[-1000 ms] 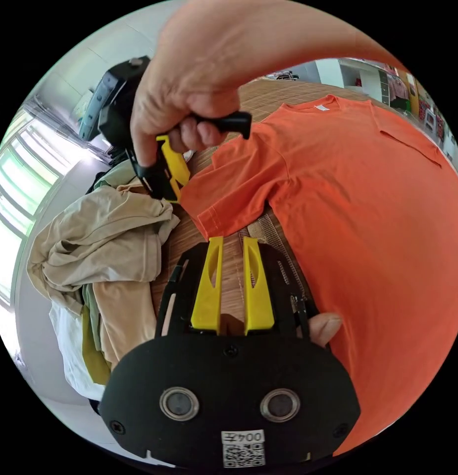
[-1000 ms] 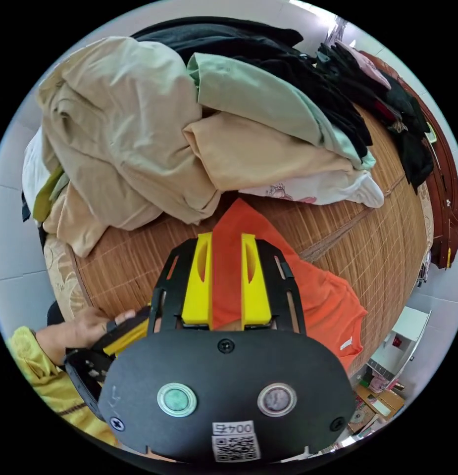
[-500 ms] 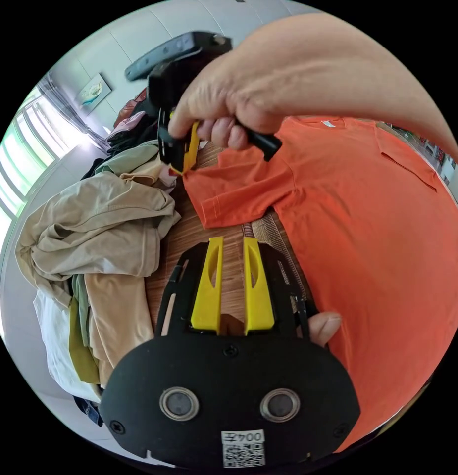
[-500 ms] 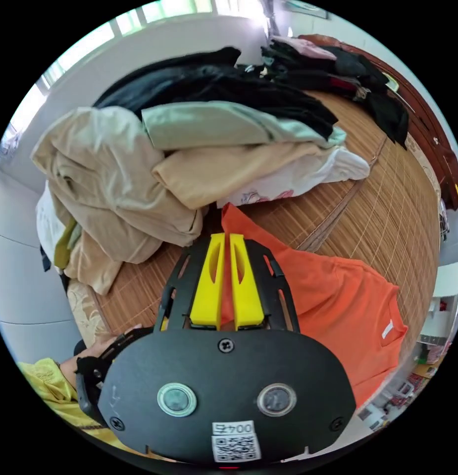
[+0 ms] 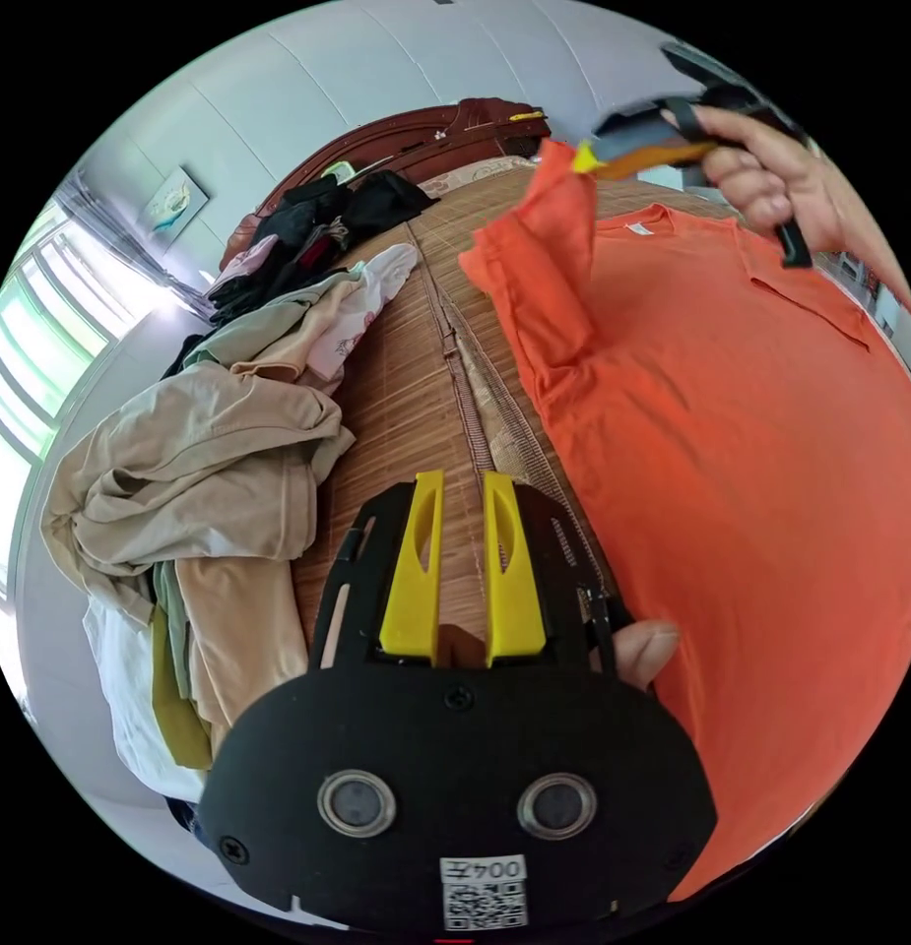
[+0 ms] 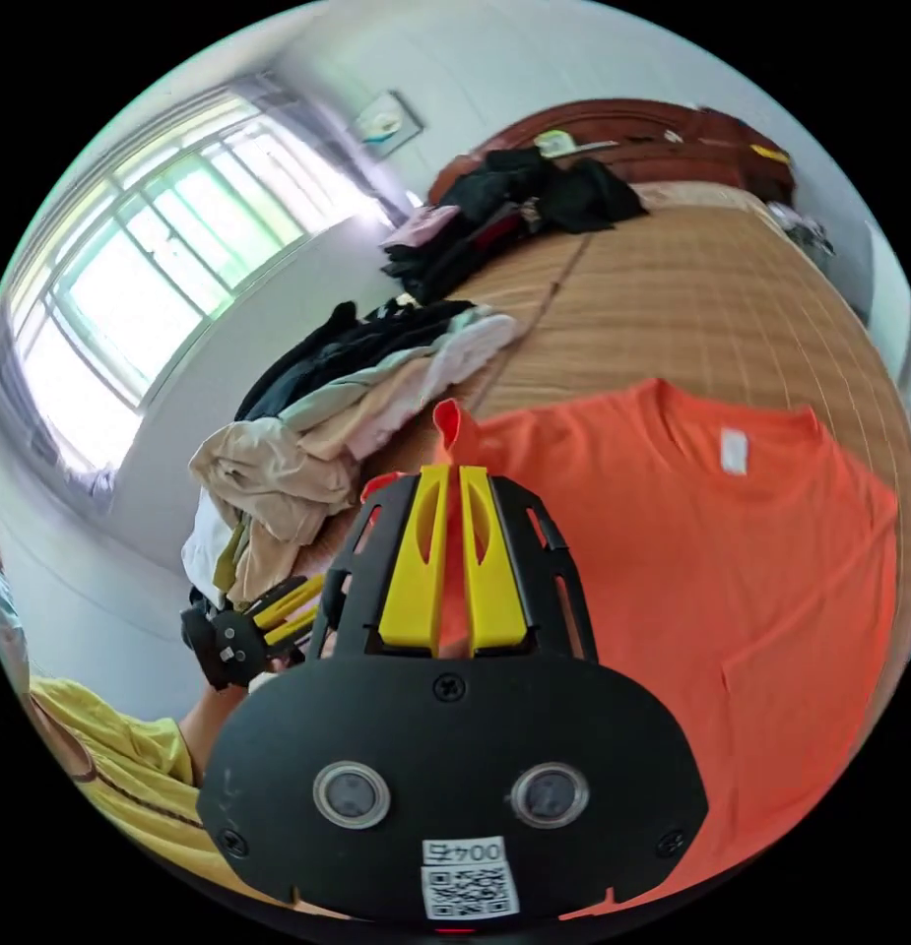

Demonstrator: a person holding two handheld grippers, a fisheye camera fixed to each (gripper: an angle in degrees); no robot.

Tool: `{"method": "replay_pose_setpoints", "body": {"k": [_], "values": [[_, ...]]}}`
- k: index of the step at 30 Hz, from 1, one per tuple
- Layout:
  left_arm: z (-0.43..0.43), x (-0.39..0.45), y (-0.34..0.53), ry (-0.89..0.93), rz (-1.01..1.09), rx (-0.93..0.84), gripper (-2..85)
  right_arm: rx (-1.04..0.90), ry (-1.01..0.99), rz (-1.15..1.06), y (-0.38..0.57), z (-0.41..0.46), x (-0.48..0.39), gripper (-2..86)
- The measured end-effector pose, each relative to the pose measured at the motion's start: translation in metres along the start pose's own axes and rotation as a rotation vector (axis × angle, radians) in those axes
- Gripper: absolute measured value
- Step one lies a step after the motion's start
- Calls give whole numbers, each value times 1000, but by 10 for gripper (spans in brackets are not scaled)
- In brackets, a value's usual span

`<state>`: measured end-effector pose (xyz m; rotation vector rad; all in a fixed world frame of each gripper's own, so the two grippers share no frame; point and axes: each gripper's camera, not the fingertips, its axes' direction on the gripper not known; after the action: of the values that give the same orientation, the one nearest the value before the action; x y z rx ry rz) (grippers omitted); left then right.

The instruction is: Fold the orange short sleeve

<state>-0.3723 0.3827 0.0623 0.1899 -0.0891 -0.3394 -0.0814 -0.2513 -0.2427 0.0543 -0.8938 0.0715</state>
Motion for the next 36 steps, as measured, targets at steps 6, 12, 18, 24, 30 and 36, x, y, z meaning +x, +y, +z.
{"method": "replay_pose_setpoints", "body": {"k": [6,12,18,24,30,36], "values": [[2,11,1,-26,46,5,41,72,53,116,95,5,79,73],[-24,29,-1,-35,105,99,26,-23,-109,-179,81,51,54,94],[-18,61,-58,-74,232,55,45,-184,-90,-285,31,117,42,116],[-5,61,-82,66,292,1,67,-272,-115,-289,19,159,44,116],[11,56,-84,162,312,-33,76,-277,-69,-323,32,183,50,66],[8,45,-66,261,301,32,74,-210,-106,-370,46,171,47,-2]]}}
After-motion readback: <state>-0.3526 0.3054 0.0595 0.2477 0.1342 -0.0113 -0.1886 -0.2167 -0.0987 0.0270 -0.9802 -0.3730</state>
